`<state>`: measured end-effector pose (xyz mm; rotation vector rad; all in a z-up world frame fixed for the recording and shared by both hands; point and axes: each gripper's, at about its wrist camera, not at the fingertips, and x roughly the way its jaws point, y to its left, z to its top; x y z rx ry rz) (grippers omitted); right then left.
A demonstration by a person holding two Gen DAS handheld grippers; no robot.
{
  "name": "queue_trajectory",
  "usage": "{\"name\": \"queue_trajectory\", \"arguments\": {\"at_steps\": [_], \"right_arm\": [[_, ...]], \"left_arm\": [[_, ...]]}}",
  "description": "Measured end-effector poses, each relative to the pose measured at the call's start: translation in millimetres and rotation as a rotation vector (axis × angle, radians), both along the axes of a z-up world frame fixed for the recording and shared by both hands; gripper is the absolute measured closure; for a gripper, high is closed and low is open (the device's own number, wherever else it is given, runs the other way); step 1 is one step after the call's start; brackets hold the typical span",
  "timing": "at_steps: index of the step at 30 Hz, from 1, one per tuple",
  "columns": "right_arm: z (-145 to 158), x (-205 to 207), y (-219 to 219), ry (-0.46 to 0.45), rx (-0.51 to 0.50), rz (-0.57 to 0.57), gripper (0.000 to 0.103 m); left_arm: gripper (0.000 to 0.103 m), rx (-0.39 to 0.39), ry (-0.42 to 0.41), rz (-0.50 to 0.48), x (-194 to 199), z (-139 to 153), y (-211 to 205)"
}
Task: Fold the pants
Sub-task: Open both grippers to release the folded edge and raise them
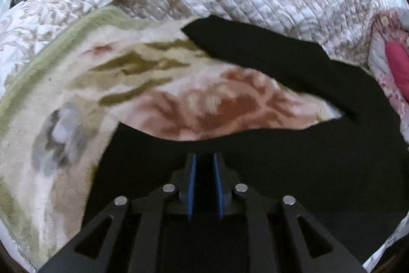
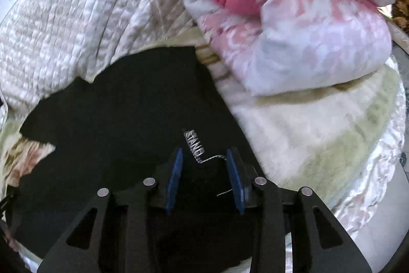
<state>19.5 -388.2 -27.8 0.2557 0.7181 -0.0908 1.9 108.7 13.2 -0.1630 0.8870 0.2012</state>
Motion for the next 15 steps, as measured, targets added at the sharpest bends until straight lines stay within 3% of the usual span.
{"name": "queue_trajectory", "arguments": {"at_steps": [4, 8, 11, 13, 15], "right_arm": [[-12, 9, 20, 0.065, -0.069, 0.041, 0.067], [-4, 8, 17, 0.037, -0.073, 0.001, 0.066], [6, -5, 29, -0.013, -0.063, 0.061, 0.066], [7, -10, 47, -0.031, -0.079, 0.142, 0.064], [4, -12, 70, -0.026, -0.092, 0.231, 0.057]], "left_arm": [[0.08, 0.013, -0.065, -0.032, -6, 11, -7], [0.078, -0.018, -0.008, -0.063, 1, 1, -16], [0.077, -0.018, -0.047, -0.084, -9, 13, -24], [0.064, 0.007, -0.096, -0.112, -20, 23, -36], [0.057, 0.007, -0.118, -0.15, -27, 25, -48]]}}
